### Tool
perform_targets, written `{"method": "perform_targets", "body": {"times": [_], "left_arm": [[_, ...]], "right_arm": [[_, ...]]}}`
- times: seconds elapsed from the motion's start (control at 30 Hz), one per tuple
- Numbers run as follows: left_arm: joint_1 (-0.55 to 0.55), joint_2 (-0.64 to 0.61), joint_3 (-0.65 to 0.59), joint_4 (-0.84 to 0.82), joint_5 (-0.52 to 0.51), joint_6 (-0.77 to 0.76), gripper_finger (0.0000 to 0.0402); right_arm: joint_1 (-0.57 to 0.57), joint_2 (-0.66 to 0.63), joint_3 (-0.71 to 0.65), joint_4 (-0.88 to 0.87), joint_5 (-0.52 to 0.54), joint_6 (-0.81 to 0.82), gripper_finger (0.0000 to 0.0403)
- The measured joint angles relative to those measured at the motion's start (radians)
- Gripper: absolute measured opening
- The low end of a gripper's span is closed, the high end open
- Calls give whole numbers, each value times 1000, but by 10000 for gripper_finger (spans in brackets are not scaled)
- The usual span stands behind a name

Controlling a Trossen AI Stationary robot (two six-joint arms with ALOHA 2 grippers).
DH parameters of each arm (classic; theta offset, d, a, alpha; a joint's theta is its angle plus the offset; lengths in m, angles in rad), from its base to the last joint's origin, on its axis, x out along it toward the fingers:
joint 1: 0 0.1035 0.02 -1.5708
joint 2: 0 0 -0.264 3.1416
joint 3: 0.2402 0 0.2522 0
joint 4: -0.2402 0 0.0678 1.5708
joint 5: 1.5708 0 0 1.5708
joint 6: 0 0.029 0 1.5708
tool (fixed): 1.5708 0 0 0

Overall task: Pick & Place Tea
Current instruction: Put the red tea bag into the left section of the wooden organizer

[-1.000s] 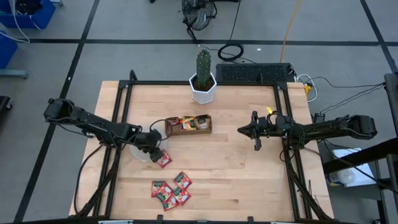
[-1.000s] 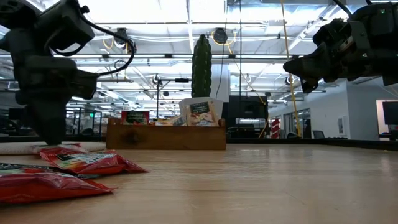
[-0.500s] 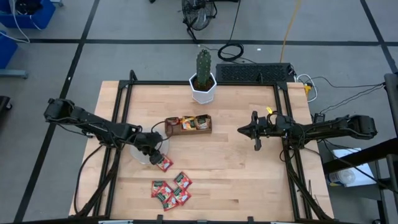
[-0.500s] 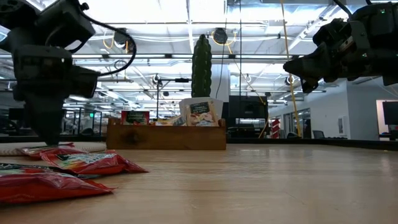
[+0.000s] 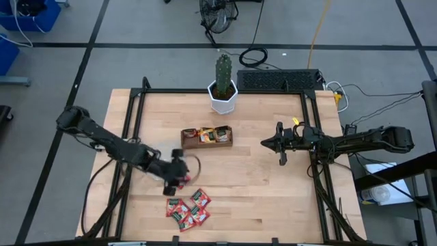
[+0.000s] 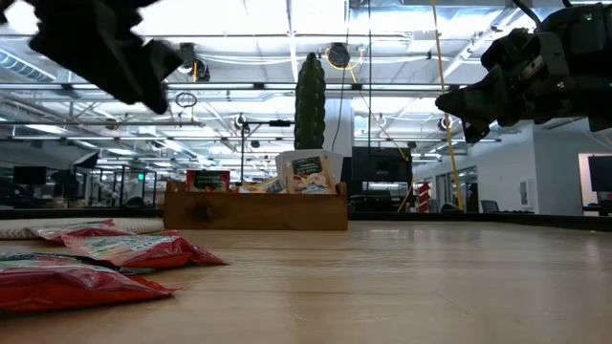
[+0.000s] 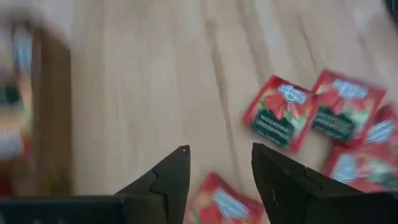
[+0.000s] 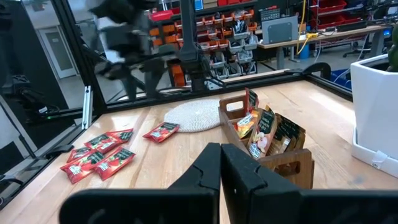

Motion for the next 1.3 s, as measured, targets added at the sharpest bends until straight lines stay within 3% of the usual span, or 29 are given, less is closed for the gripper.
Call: {"method": "perform_targets", "body": {"times": [0.1, 0.37, 0.47, 0.73, 1.07, 1.3], "left_arm": [[-39, 113, 76, -38, -58, 152, 175], [-67, 411, 251, -475, -15, 84, 175], [-79, 473, 291, -539, -24, 137, 175], [-95, 506, 333, -533, -35, 213, 202], [-48, 507, 261, -469, 40, 249, 249], [6, 500, 202, -331, 177, 331, 230]], "right_arm": [[0, 0, 0, -1, 2, -8, 0], [0, 0, 0, -2, 4, -13, 0], [0, 0, 0, -3, 4, -12, 0], [0, 0, 0, -4, 4, -14, 0], [0, 0, 0, -7, 4, -14, 0], [0, 0, 0, -7, 4, -14, 0]]}}
